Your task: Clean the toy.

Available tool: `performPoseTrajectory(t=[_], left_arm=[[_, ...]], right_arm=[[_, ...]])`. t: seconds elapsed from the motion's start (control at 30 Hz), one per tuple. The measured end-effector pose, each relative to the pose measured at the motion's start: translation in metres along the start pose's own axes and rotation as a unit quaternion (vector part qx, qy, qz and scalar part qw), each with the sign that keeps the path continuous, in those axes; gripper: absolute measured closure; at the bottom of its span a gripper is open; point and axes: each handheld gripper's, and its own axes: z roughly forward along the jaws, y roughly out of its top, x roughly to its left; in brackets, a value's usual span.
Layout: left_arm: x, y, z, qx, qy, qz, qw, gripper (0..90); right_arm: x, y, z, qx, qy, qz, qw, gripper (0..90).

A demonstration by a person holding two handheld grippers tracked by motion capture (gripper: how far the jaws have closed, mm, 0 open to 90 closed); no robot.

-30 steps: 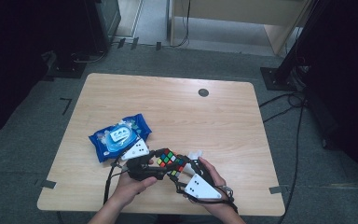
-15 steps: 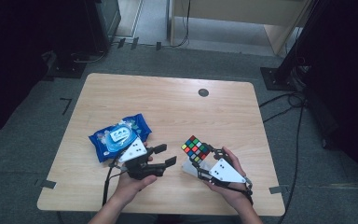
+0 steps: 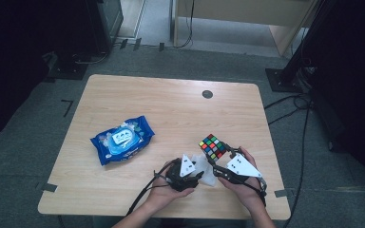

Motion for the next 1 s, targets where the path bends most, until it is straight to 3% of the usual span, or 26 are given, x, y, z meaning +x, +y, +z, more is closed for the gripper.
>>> performPoseTrajectory(t=[0.07,0.17,0.23,0.3,0.37,0.43,0.53,0.6,0.67,0.73,0.8,0.83,0.9,1.0], left_arm=[[0.001,-0.003,0.003,0.024,0.003,0.002,0.9997,61.5],[0.004,-0.005,-0.004,0.032,0.026,0.027,0.9988,73.4],[0.009,-0.007,-0.010,0.037,0.032,0.031,0.9983,83.7],[0.019,-0.011,-0.020,0.035,0.038,0.022,0.9984,90.0],[0.032,-0.016,-0.032,0.032,0.049,0.013,0.9982,90.0],[0.049,-0.023,-0.049,0.020,0.066,-0.013,0.9975,90.0],[0.071,-0.029,-0.071,0.009,0.097,-0.034,0.9946,90.0],[0.082,-0.030,-0.087,-0.017,0.120,-0.051,0.9913,90.0],[0.087,-0.027,-0.098,-0.059,0.095,-0.073,0.9910,85.0],[0.080,-0.022,-0.095,-0.076,0.063,-0.071,0.9926,73.8],[0.064,-0.018,-0.079,-0.056,0.029,-0.049,0.9968,63.4],[0.054,-0.017,-0.069,-0.044,0.028,-0.031,0.9982,56.7],[0.039,-0.016,-0.051,-0.022,0.028,-0.003,0.9994,53.9],[0.029,-0.014,-0.031,0.009,0.007,-0.003,0.9999,48.8]], right_arm=[[0.000,0.000,0.000,0.001,0.000,0.000,1.0000,34.6],[0.001,-0.001,0.000,0.003,0.002,0.002,1.0000,34.6],[0.002,-0.001,0.000,0.004,0.005,0.003,1.0000,34.6],[0.003,0.000,0.000,0.001,0.009,-0.001,1.0000,34.6],[0.005,0.001,0.000,0.001,0.012,0.004,0.9999,34.6],[0.005,0.002,0.000,-0.002,0.017,0.002,0.9999,34.6],[0.007,0.002,0.002,-0.002,0.020,0.002,0.9998,34.6],[0.008,0.003,0.003,-0.001,0.023,0.002,0.9997,34.6],[0.009,0.003,0.003,-0.002,0.023,0.002,0.9997,34.6],[0.009,0.004,0.004,-0.003,0.024,0.002,0.9997,34.6],[0.009,0.003,0.005,-0.002,0.024,0.006,0.9997,34.6],[0.009,0.002,0.006,0.001,0.022,0.008,0.9997,34.6],[0.009,0.002,0.006,0.003,0.022,0.008,0.9997,34.6],[0.009,0.002,0.003,0.002,0.024,0.007,0.9997,34.6]])
